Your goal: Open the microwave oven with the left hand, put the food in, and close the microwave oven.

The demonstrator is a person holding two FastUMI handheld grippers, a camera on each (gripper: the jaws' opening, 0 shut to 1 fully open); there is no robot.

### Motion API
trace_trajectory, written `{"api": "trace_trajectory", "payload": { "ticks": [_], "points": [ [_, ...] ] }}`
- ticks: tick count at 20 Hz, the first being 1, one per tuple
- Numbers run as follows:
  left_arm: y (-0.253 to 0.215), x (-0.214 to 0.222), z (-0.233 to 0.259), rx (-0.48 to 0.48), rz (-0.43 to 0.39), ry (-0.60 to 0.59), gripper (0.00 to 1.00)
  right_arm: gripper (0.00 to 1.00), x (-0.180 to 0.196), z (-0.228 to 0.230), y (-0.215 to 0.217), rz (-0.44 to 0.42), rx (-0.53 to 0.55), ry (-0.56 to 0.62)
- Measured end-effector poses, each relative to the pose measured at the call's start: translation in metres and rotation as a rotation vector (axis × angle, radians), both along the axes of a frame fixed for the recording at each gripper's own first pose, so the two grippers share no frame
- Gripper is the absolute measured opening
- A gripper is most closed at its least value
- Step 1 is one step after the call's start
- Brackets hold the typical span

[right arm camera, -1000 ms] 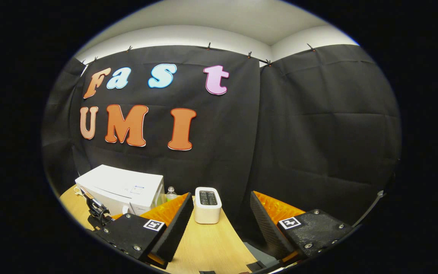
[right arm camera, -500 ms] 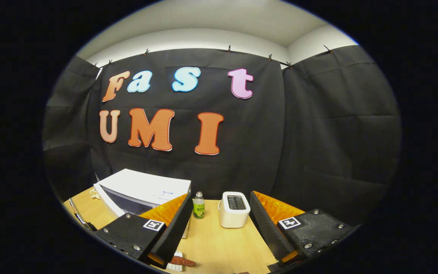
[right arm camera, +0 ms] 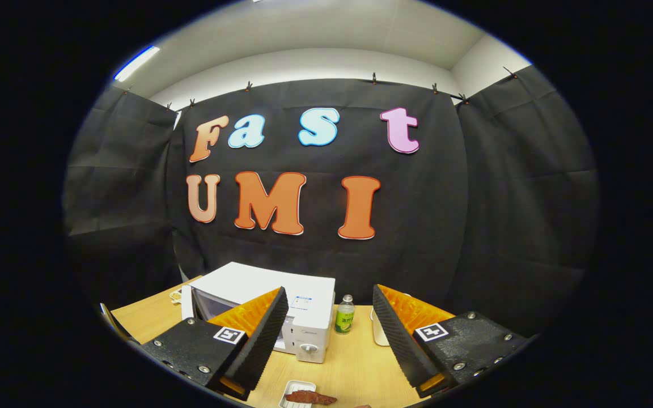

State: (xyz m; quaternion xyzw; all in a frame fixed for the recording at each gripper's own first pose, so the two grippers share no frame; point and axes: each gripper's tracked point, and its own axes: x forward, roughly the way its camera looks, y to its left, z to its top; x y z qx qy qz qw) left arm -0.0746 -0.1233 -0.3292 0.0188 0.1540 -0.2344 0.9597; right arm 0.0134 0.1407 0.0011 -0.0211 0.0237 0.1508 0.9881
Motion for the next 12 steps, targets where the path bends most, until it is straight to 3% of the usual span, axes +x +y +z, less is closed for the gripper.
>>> {"api": "trace_trajectory", "payload": {
  "ticks": [12],
  "points": [
    [0.164,-0.033,0.002,0.052,0.396,0.043,0.16,0.94,-0.008,-0.002,0.081,0.187,0.075,0.028]
  ]
}}
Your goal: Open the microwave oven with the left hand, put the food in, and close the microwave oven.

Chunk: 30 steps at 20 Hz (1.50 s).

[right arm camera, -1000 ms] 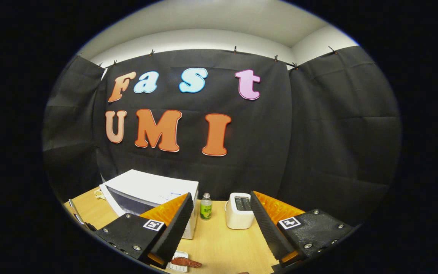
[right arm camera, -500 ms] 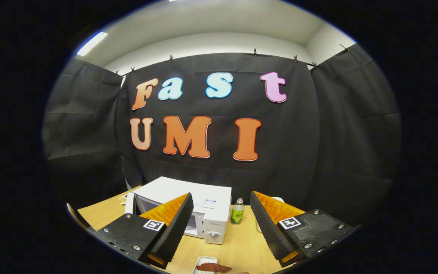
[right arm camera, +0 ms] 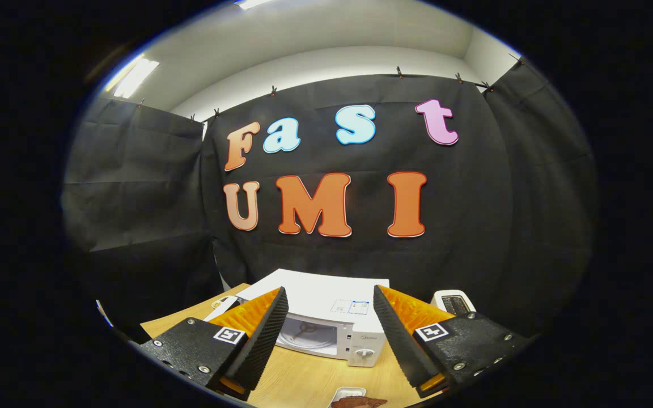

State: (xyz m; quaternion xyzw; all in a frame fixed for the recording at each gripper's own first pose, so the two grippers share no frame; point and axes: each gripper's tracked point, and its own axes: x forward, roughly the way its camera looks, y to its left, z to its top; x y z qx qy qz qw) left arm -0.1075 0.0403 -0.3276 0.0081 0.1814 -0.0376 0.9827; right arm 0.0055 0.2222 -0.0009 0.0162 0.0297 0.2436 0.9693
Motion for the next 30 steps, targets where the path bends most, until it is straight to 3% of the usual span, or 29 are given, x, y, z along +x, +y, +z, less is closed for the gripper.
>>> {"api": "trace_trajectory", "payload": {
  "ticks": [2,5,9,12,17,23,30],
  "points": [
    [0.027,-0.005,0.001,0.001,0.067,0.005,0.19,0.94,0.001,0.000,0.008,0.015,-0.003,-0.003],
    [0.045,-0.018,0.002,-0.001,0.086,0.014,0.98,0.94,0.002,-0.005,0.013,0.025,0.003,0.007],
    [0.049,-0.029,0.015,0.102,0.062,-0.002,1.00,0.94,0.005,-0.013,0.015,0.026,0.014,0.025],
    [0.051,-0.036,0.025,0.089,0.059,0.008,0.97,0.94,0.009,-0.022,0.012,0.009,0.012,0.039],
    [0.075,-0.045,0.052,0.032,0.141,-0.007,1.00,0.94,0.017,-0.040,-0.005,-0.039,0.031,0.066],
    [0.106,-0.007,0.101,0.034,0.195,-0.095,1.00,0.94,0.031,-0.069,-0.045,-0.144,0.089,0.065],
    [0.114,0.039,0.137,0.045,0.193,-0.161,0.97,0.94,0.039,-0.141,-0.104,-0.281,0.227,0.134]
  ]
}}
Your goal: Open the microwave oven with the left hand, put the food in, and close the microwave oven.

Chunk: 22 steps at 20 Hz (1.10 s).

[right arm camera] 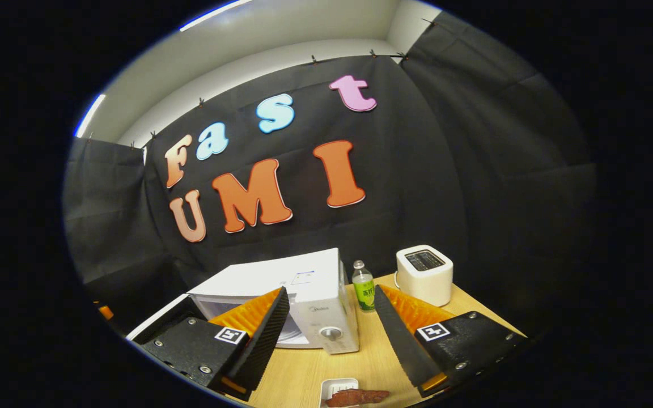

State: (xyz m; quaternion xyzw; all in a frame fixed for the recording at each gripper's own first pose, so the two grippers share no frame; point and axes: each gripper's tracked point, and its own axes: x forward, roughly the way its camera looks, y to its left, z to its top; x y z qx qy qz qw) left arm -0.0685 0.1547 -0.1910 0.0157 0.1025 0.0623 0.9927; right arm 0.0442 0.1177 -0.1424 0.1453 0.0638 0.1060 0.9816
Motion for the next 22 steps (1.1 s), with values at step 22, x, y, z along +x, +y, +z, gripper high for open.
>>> {"api": "trace_trajectory", "payload": {
  "ticks": [22],
  "points": [
    [0.021,0.017,0.017,0.066,0.065,0.068,0.97,0.70,-0.023,-0.247,0.023,-0.041,0.411,0.492]
  ]
}}
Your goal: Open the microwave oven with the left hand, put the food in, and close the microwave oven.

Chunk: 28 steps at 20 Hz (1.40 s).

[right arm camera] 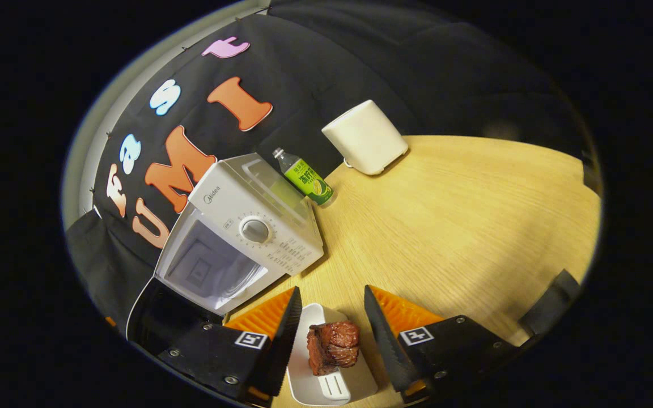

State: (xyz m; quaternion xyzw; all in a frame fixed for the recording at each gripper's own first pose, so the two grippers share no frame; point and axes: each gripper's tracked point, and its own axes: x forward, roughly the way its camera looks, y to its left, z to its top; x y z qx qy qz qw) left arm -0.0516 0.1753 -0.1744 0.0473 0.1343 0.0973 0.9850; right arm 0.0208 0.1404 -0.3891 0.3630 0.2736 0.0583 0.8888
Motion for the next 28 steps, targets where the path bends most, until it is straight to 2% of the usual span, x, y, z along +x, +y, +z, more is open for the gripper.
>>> {"api": "trace_trajectory", "payload": {
  "ticks": [1,2,4,6,9,17,24,28],
  "points": [
    [-0.001,-0.001,-0.004,0.004,-0.001,0.007,1.00,0.65,0.001,-0.003,0.004,-0.004,0.019,0.014],
    [-0.003,0.000,-0.005,0.007,-0.005,0.010,1.00,0.51,0.002,-0.002,0.007,-0.002,0.040,0.018],
    [-0.001,-0.001,-0.007,0.022,-0.005,0.014,0.98,0.33,0.003,0.006,0.011,0.008,0.084,0.012],
    [-0.004,0.002,-0.009,0.020,-0.011,0.016,1.00,0.22,0.004,0.012,0.016,0.020,0.087,0.019],
    [-0.002,0.006,-0.013,-0.009,-0.009,0.011,1.00,0.20,0.004,0.031,0.023,0.057,0.068,0.002],
    [0.019,0.024,-0.026,-0.070,-0.009,-0.001,1.00,0.20,0.020,0.102,0.046,0.079,0.057,-0.097],
    [0.046,0.043,-0.013,-0.018,-0.040,-0.028,1.00,0.20,0.030,0.141,0.113,0.089,0.111,-0.145],
    [0.062,0.052,-0.013,-0.013,-0.044,-0.039,0.97,0.20,0.041,0.137,0.160,0.098,0.131,-0.137]
  ]
}}
